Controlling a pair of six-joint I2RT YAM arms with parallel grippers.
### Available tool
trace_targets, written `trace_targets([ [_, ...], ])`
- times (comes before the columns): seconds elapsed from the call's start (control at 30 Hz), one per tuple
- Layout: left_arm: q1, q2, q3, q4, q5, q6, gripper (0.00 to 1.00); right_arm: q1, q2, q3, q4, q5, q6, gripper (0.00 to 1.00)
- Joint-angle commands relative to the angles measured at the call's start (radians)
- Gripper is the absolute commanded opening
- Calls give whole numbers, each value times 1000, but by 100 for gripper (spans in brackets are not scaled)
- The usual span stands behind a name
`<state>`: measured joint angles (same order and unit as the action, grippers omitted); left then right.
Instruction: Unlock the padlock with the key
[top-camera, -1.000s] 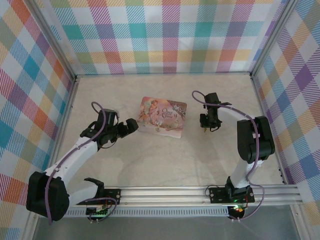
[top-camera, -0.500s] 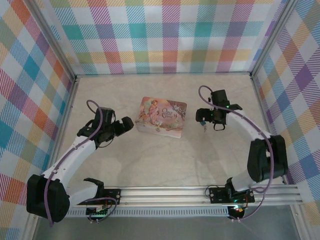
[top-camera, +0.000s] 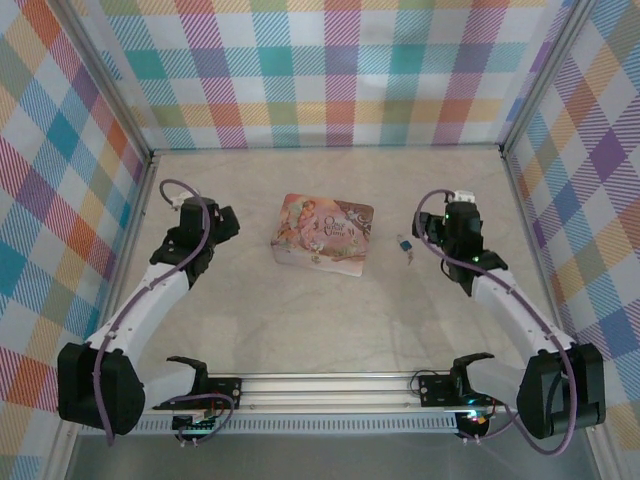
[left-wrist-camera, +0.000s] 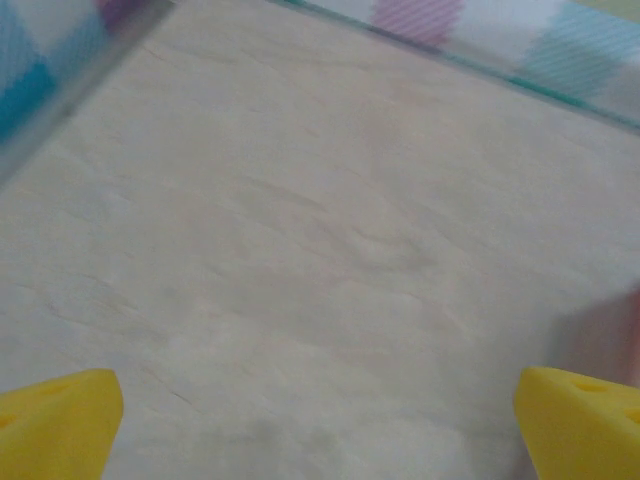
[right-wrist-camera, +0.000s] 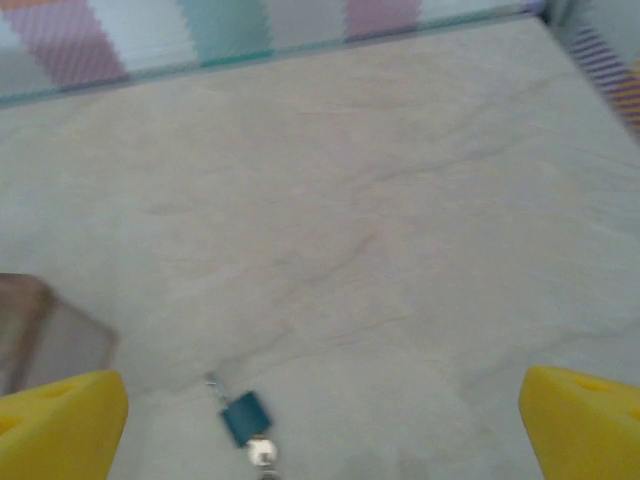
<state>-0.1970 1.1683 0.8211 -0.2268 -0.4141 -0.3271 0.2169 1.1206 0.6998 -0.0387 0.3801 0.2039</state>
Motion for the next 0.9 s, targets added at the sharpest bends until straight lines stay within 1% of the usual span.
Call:
trace_targets([
  [0.0,54,43,-108,250,-163,130,100,-12,-3,-176,401,183,-122,100],
  [0.07,64,65,-168,353,-180,163,100,-18,19,-195,402,218,-143,100],
  [0.13,86,95,-221,450,-135,156,100,-29,54,-210,416,220,-139,100],
  [0.17,91,116,-243,501,-132,144,100,-36,74,-220,433,217,-133,100],
  [0.23,94,159,-274,596,-118,152,100,-40,113,-250,513,202,-148,100],
  [0.27,94,178,-267,598,-112,169,100,-41,134,-264,560,202,-153,100],
  [0.37,93,189,-293,674,-137,191,100,-47,202,-320,757,135,-187,100],
  [0.4,97,176,-327,728,-138,191,100,-54,232,-340,817,95,-189,100],
  [0.47,103,167,-352,754,-125,188,100,-58,295,-359,919,51,-207,100],
  [0.5,103,183,-372,788,-113,193,100,-61,327,-364,958,34,-212,99],
  [0.53,103,217,-408,873,-110,197,100,-66,362,-364,1000,11,-225,100],
  [0.57,103,262,-442,962,-115,193,100,-69,356,-353,978,-4,-221,100],
  [0.6,103,289,-451,1036,-113,207,100,-90,338,-343,918,-61,-205,100],
  [0.63,102,276,-422,952,-95,199,100,-122,353,-359,956,-142,-200,100],
  [0.67,102,295,-411,950,-80,216,100,-145,377,-369,980,-209,-196,99],
  [0.7,102,306,-396,938,-54,228,100,-161,428,-369,1047,-245,-201,100],
  [0.73,102,319,-377,914,-28,241,100,-162,428,-347,1012,-234,-193,100],
  [0.77,98,335,-361,906,11,262,100,-172,404,-301,872,-239,-173,100],
  [0.8,93,356,-336,890,35,283,100,-182,427,-314,942,-249,-173,100],
  [0.83,86,363,-324,868,33,290,100,-182,415,-315,926,-228,-163,100],
  [0.87,85,360,-335,889,34,292,100,-183,410,-317,914,-213,-157,100],
])
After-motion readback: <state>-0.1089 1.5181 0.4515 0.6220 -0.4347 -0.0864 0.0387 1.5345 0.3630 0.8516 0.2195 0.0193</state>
